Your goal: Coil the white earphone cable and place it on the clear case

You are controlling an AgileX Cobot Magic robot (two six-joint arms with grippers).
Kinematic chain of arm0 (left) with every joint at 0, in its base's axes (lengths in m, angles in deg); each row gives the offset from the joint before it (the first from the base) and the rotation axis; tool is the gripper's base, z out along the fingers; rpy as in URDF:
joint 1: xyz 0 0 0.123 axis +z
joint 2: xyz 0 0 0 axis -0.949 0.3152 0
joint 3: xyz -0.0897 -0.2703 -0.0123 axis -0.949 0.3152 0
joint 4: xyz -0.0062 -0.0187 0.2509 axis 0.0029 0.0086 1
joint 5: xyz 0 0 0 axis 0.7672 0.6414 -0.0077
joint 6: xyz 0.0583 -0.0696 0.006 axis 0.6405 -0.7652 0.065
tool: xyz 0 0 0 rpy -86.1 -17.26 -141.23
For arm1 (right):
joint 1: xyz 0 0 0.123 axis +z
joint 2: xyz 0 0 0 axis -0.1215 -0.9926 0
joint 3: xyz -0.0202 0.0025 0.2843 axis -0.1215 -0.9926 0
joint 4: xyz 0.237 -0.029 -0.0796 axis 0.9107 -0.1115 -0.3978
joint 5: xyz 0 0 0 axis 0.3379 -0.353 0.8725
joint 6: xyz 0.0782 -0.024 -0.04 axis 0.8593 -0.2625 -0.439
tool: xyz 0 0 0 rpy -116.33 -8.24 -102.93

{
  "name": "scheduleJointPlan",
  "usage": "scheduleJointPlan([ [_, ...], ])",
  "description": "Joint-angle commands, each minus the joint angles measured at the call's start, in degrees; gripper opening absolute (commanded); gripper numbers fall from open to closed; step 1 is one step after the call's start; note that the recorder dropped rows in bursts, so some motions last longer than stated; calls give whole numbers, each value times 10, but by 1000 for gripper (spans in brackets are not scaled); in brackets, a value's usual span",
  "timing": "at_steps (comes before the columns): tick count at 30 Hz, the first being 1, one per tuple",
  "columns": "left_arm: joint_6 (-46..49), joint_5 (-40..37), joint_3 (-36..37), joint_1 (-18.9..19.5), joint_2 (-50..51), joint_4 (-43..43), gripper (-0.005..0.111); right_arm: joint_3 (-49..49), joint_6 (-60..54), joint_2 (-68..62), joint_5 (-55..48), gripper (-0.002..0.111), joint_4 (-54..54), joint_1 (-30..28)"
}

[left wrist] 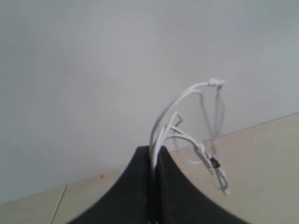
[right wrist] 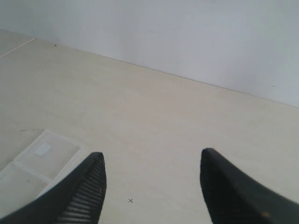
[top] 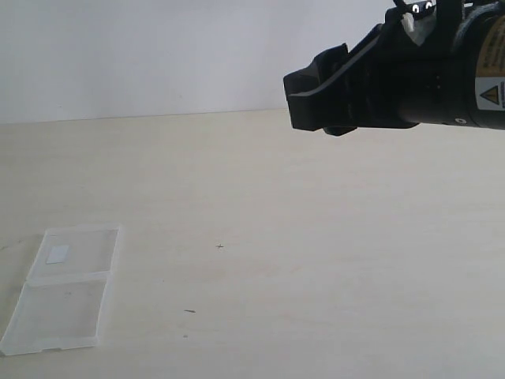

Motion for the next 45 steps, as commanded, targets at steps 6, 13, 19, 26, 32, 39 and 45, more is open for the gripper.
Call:
scheduleJointPlan([
  [6,141,-131,22,-98,-61,-287,0,-2,-3,3,3,58,1,-1],
  [13,154,-266,22,-154,-142,-390,0,-2,-3,3,3,58,1,-1],
  [19,441,-379,21,-192,-215,-672,0,-2,-3,3,3,58,-1,-1],
  [26,522,-481,-19,-192,-216,-747,0,-2,-3,3,3,58,-1,-1],
  [32,534,-512,-39,-192,-214,-764,0,-2,-3,3,3,58,1,-1],
  [39,604,-533,-39,-192,-169,-770,0,-2,-3,3,3,58,1,-1],
  [45,610,-482,-39,-192,-94,-800,0,-2,-3,3,3,58,0,-1],
])
